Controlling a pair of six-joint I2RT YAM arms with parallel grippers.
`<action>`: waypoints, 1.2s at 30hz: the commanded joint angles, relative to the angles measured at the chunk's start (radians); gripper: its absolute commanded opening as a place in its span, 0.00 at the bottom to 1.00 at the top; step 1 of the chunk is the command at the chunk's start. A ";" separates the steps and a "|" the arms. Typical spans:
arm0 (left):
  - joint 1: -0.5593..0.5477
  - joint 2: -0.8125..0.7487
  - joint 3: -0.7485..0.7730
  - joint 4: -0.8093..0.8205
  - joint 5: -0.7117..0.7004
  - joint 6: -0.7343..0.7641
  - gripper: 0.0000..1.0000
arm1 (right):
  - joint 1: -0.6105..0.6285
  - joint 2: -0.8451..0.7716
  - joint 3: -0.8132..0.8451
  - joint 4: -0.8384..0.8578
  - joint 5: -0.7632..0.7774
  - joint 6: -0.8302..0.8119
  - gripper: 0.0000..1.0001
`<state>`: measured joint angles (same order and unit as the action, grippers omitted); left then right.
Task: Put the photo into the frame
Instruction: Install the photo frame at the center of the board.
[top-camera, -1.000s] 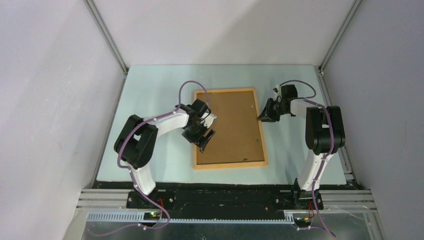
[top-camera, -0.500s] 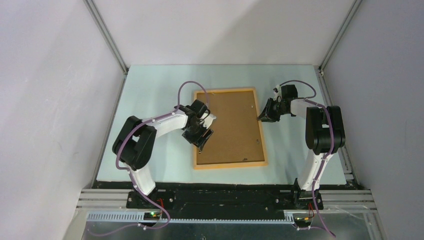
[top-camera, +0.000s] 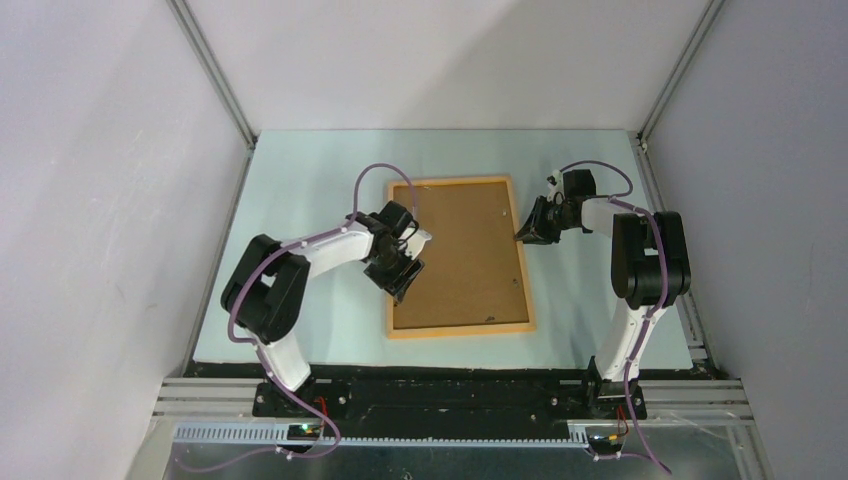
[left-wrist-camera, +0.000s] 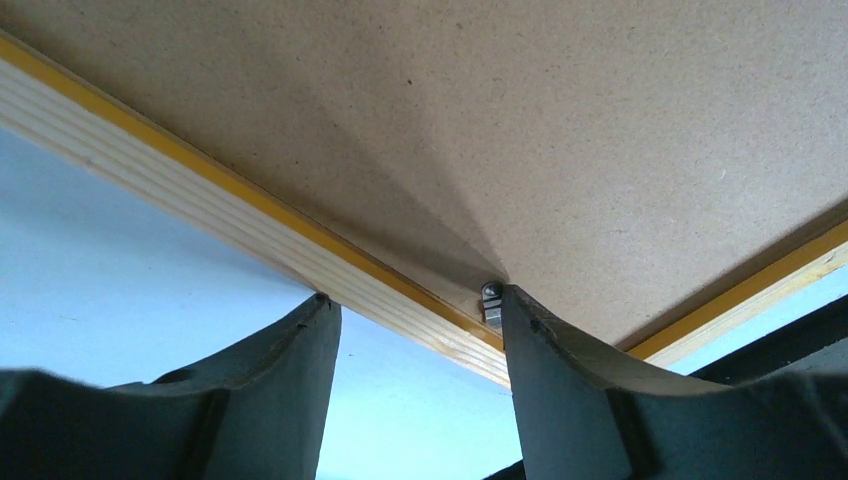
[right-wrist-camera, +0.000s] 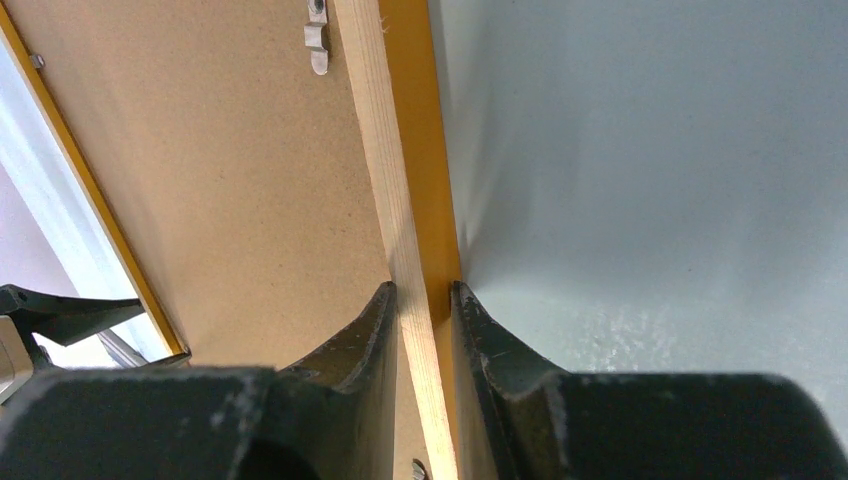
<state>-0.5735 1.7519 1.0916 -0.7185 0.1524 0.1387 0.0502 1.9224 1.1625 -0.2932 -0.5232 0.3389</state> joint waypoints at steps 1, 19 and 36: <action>-0.008 -0.007 -0.056 -0.044 -0.013 0.065 0.62 | -0.011 -0.002 0.008 0.053 -0.047 0.020 0.00; -0.009 -0.020 -0.063 -0.052 -0.026 0.074 0.52 | -0.009 -0.003 0.009 0.051 -0.052 0.017 0.00; -0.006 -0.071 -0.053 -0.063 -0.036 0.082 0.86 | 0.013 -0.026 0.008 0.034 -0.032 -0.029 0.00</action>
<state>-0.5739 1.7214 1.0554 -0.7486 0.1478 0.1879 0.0525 1.9224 1.1614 -0.2924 -0.5285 0.3199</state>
